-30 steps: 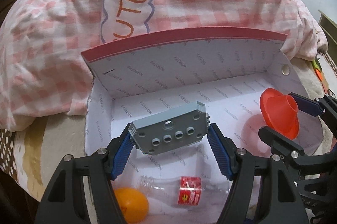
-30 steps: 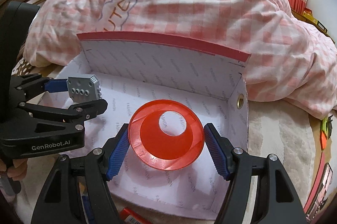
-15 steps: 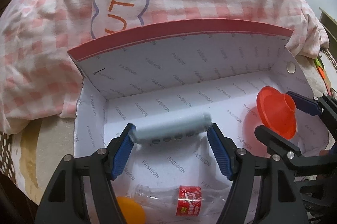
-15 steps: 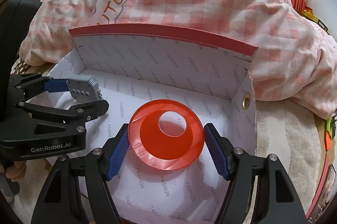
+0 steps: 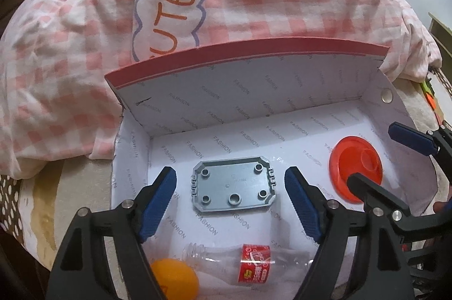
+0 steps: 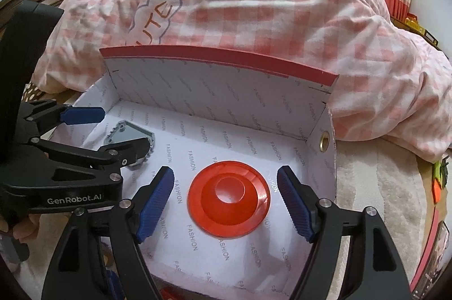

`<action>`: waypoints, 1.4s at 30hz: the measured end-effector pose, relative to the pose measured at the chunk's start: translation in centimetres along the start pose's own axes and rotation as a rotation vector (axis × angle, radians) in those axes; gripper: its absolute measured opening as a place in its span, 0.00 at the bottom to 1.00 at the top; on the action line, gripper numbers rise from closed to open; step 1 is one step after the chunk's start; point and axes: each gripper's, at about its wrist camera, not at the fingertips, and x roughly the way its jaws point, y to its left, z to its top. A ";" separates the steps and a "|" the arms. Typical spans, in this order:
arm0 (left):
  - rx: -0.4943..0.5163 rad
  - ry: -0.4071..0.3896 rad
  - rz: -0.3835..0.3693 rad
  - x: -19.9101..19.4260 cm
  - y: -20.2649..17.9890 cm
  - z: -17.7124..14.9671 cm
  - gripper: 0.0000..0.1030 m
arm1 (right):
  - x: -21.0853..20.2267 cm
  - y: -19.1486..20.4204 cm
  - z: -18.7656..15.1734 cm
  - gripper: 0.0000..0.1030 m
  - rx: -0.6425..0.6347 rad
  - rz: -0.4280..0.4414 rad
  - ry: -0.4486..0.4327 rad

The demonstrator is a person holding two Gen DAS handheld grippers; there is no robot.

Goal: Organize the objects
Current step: 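Open the left gripper to release the grey plate while the right gripper releases the funnel into the box, then withdraw both grippers from the box toward the remaining toys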

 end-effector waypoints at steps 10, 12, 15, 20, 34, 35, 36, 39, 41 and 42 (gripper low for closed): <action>-0.013 -0.006 0.001 -2.6 0.1 -1.3 0.77 | -2.5 0.1 0.2 0.75 -0.007 0.003 -0.034; -0.018 -0.007 0.001 -3.4 0.4 -1.6 0.77 | -2.9 0.4 0.1 0.75 -0.004 0.005 -0.040; -0.021 -0.014 -0.002 -4.5 0.5 -2.1 0.77 | -3.6 0.7 -0.2 0.75 0.003 0.007 -0.048; -0.028 -0.019 -0.015 -6.4 1.5 -4.1 0.77 | -5.3 1.0 -1.0 0.75 0.021 0.014 -0.061; -0.074 0.002 -0.068 -9.3 2.7 -8.2 0.77 | -9.9 1.9 -6.1 0.75 0.079 0.031 -0.063; -0.081 0.008 -0.074 -9.1 2.6 -8.4 0.77 | -9.9 2.0 -6.4 0.75 0.079 0.031 -0.058; -0.093 0.018 -0.084 -9.0 2.7 -8.8 0.77 | -10.0 2.1 -6.8 0.75 0.080 0.031 -0.054; -0.121 0.041 -0.116 -8.3 2.8 -9.4 0.77 | -10.0 2.2 -7.8 0.75 0.083 0.030 -0.040; -0.135 0.056 -0.141 -7.9 2.5 -9.7 0.77 | -10.0 2.2 -8.4 0.75 0.083 0.029 -0.031; -0.138 0.060 -0.151 -7.8 2.4 -9.8 0.77 | -9.9 2.1 -8.6 0.75 0.084 0.029 -0.027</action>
